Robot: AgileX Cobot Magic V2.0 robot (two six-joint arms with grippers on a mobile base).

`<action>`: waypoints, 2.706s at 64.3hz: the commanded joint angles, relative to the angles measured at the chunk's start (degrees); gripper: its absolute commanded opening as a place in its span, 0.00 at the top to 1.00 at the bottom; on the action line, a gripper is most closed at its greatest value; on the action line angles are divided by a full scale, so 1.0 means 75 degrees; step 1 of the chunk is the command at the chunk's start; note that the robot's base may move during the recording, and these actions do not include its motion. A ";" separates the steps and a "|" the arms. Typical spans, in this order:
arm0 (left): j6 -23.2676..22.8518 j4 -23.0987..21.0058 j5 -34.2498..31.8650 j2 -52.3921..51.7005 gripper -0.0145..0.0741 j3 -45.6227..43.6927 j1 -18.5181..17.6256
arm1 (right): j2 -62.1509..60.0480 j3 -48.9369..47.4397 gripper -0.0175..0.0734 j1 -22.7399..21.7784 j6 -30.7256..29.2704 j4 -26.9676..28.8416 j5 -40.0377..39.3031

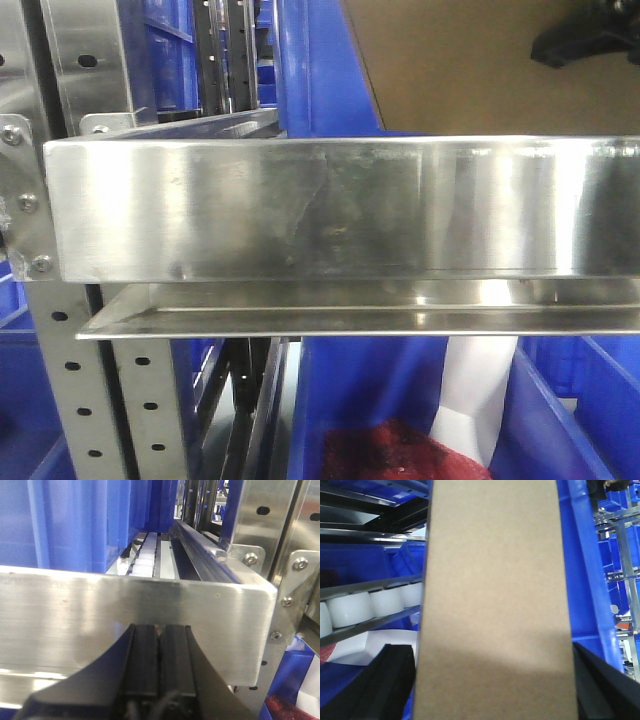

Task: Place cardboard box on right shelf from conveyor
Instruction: 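Lower the held box onto the shelf beside the blue bins, then open the right gripper to release the box on the shelf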

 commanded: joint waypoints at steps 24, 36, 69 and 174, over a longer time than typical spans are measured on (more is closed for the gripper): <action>-0.0038 -0.0036 -0.0639 -0.0092 0.97 -0.0021 0.0004 | -0.0595 -0.0239 0.12 0.0131 0.0748 0.0884 -0.0699; -0.0038 -0.0036 -0.0639 -0.0092 0.97 -0.0021 0.0004 | -0.0536 -0.0239 0.12 0.0269 0.0632 0.0950 -0.0623; -0.0038 -0.0036 -0.0639 -0.0092 0.97 -0.0021 0.0004 | -0.0239 -0.0239 0.12 0.0445 -0.2053 -0.1113 -0.0596; -0.0038 -0.0036 -0.0639 -0.0092 0.97 -0.0021 0.0004 | -0.2611 -0.0441 0.15 0.0435 0.1585 0.4726 0.2055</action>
